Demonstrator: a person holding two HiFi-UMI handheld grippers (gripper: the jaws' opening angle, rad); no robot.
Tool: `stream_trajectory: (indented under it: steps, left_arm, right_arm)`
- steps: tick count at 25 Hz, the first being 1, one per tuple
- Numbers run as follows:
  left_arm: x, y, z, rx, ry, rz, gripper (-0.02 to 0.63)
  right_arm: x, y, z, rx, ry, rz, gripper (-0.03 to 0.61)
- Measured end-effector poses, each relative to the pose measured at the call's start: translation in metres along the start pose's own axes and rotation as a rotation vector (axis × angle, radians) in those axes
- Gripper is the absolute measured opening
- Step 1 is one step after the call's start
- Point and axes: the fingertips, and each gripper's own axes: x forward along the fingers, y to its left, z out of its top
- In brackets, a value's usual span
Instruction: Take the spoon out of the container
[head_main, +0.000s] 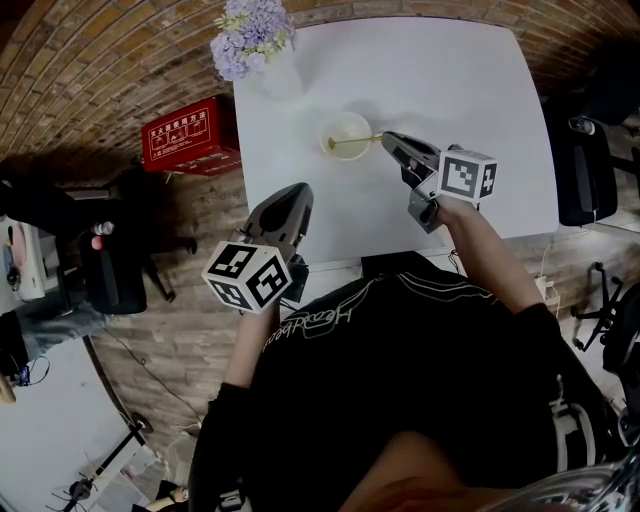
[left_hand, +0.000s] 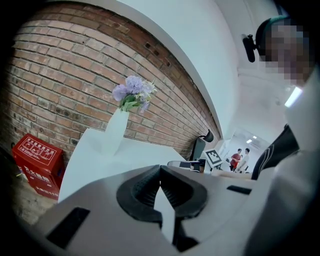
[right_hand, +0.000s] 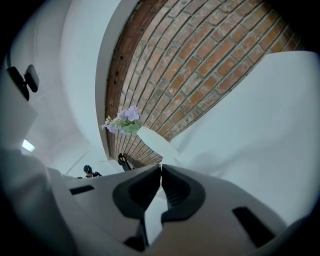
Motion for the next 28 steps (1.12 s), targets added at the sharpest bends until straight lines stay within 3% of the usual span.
stream_trajectory:
  steps: [6, 17, 28]
  left_arm:
    - [-0.016, -0.013, -0.001, 0.010, -0.030, -0.008, 0.005]
    - [-0.056, -0.052, -0.005, 0.071, -0.089, -0.034, 0.005]
    - [-0.098, -0.090, -0.003, 0.165, -0.137, -0.056, 0.005]
  right_arm:
    - [-0.026, 0.010, 0.003, -0.028, -0.061, -0.013, 0.000]
    - [-0.081, 0.092, 0.002, -0.102, -0.191, 0.126, 0.000]
    - [-0.133, 0.173, -0.029, -0.324, -0.224, 0.176, 0.000]
